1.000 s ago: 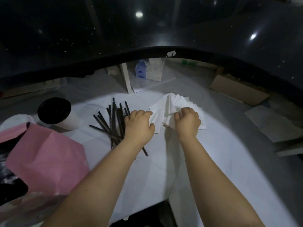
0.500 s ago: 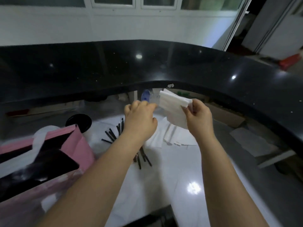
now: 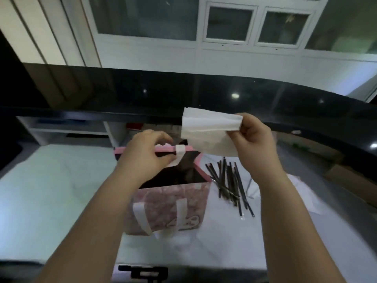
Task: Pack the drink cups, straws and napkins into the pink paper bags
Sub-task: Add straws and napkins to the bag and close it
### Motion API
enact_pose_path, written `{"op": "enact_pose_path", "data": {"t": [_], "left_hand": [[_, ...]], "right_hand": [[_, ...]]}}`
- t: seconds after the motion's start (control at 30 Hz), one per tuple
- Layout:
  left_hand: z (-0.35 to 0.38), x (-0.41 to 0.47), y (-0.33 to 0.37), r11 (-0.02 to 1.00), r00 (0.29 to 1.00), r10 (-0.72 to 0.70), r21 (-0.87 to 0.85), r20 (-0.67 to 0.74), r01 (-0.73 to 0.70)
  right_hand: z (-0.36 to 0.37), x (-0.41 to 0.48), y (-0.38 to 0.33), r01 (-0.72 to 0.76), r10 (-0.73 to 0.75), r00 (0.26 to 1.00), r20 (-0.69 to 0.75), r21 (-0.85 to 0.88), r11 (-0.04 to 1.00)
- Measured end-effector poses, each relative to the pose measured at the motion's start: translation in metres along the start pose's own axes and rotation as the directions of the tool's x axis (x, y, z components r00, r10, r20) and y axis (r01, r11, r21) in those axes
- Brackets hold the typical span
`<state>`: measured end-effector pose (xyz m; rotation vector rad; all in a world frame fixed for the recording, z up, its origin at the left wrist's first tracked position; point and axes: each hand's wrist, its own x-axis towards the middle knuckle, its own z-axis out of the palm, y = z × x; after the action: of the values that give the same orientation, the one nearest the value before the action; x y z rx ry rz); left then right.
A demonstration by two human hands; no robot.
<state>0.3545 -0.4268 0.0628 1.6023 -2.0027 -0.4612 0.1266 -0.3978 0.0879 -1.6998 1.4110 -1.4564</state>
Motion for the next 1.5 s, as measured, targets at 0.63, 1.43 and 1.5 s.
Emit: {"op": "enact_pose_path", "data": {"t": [0.63, 1.43, 1.5], "left_hand": [[-0.011, -0.015, -0.089, 0.985, 0.961, 0.113, 0.102, 0.253, -0.142], [0.026, -0.085, -0.139, 0.666, 0.980, -0.186, -0.742, -0.067, 0.076], [0.029, -0.081, -0.132, 0.621, 0.977, -0.205, -0.779, -0.049, 0.091]], "right_hand": [[0.122, 0.004, 0.043, 0.335, -0.082, 0.915, 0.396, -0.629, 0.702], [0.068, -0.075, 0.107, -0.382, 0.292, 0.918, 0.269, 0.392, 0.837], [0.082, -0.077, 0.105, -0.362, 0.309, 0.931, 0.193, 0.404, 0.840]]}}
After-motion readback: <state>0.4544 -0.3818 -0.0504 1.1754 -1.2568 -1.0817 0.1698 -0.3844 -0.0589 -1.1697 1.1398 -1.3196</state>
